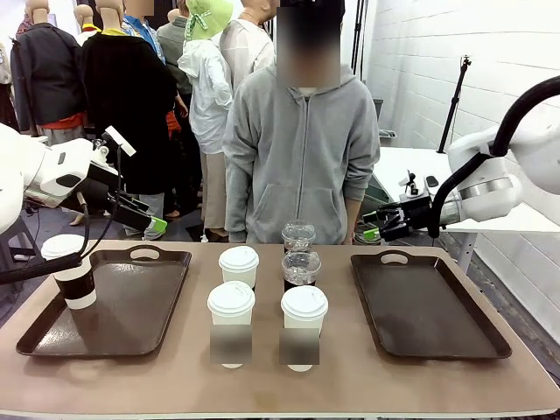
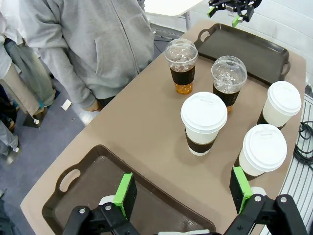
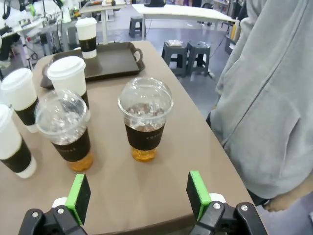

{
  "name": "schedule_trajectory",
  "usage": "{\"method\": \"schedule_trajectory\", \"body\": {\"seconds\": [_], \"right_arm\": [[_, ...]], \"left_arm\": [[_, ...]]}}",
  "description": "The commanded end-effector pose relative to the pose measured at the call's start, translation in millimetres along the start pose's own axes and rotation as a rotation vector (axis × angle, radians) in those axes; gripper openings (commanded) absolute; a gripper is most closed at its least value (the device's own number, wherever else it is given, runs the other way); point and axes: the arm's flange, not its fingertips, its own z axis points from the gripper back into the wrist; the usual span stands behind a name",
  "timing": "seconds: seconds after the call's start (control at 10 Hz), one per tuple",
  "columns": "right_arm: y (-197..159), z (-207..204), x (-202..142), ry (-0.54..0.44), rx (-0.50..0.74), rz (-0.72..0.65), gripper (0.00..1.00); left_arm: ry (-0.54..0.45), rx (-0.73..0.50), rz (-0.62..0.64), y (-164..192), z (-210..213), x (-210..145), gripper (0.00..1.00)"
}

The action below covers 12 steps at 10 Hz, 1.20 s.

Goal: Distribute the coffee onto the tray.
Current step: Pick up one iced Americano and place it on the right Handle tray.

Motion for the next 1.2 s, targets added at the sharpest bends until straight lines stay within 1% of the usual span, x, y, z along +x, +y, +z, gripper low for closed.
{"method": "schedule_trajectory", "body": {"seconds": [0.0, 0.1, 0.3, 0.4, 0.5, 0.9, 1.0, 1.1], "right_arm": [[-11, -21, -7, -0.019, 0.005, 0.075, 1.0], [-16, -27, -10, -0.026, 0.066, 0.094, 1.0], [-25, -32, -19, -0.035, 0.057, 0.089, 1.0], [-26, -31, -22, -0.033, 0.029, 0.074, 1.0], [-14, -33, -16, -0.011, 0.055, 0.07, 1.0], [-14, -33, -16, -0.011, 0.055, 0.07, 1.0], [-19, -32, -18, -0.011, 0.052, 0.07, 1.0], [-28, -42, -19, -0.019, 0.074, 0.054, 1.0]], "left_arm": [[-0.003, -0.006, 0.005, 1, 0, -2, 1.0], [-0.003, -0.006, 0.005, 1, 0, -2, 1.0], [-0.003, -0.006, 0.005, 1, 0, -2, 1.0], [-0.003, -0.006, 0.005, 1, 0, -2, 1.0], [-0.003, -0.006, 0.005, 1, 0, -2, 1.0], [-0.003, -0.006, 0.005, 1, 0, -2, 1.0], [-0.003, -0.006, 0.005, 1, 0, -2, 1.0], [-0.003, -0.006, 0.005, 1, 0, -2, 1.0]]}}
